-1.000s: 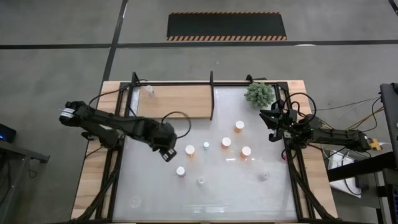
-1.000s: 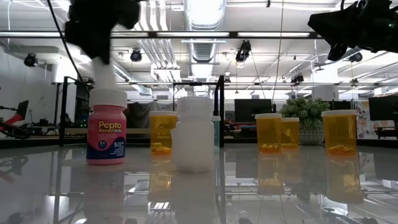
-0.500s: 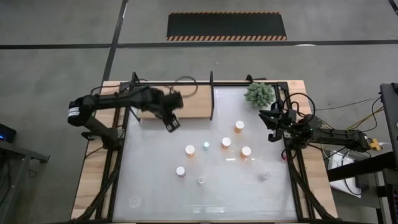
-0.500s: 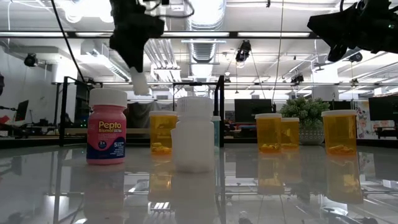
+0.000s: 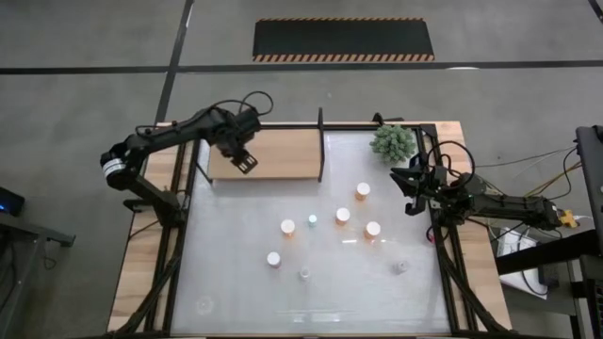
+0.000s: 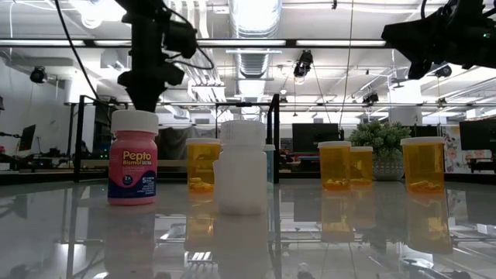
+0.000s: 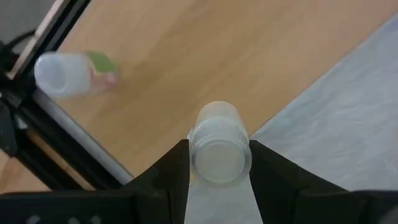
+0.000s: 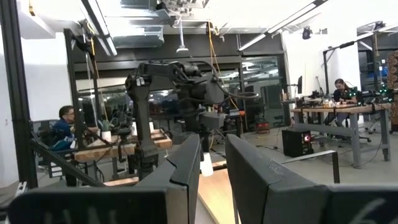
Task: Pick and place medicine bottles onto shelf by color
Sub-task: Put the left white pill bottle on the shelf
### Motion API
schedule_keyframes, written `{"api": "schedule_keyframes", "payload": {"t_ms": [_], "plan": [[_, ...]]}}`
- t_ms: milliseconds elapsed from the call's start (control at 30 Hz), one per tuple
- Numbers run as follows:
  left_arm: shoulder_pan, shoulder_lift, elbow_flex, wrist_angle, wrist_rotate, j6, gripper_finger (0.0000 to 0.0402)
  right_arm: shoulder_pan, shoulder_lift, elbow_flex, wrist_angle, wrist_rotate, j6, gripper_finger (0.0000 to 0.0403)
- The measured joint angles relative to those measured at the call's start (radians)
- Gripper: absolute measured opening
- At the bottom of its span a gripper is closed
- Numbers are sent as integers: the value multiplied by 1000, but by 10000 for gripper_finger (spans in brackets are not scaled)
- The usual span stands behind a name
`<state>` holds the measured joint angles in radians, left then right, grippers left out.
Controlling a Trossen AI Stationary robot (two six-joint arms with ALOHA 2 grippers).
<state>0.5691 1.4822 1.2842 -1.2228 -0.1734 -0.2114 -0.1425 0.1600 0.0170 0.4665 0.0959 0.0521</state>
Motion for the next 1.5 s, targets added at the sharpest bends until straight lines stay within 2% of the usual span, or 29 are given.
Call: {"api": "schedule_keyframes", "payload": {"t_ms": [233, 500, 967, 1500], "plan": [[28, 0, -62, 11, 0, 9, 121, 0, 0, 0, -1, 0, -1, 68], [34, 0, -67, 37, -45, 1, 121, 0, 0, 0, -8, 0, 0, 68], [38, 4, -115, 71, -45, -18, 121, 0, 0, 0, -16, 0, 0, 68], [38, 4, -124, 94, -56, -9, 178, 0, 0, 0, -15, -2, 1, 68]]}}
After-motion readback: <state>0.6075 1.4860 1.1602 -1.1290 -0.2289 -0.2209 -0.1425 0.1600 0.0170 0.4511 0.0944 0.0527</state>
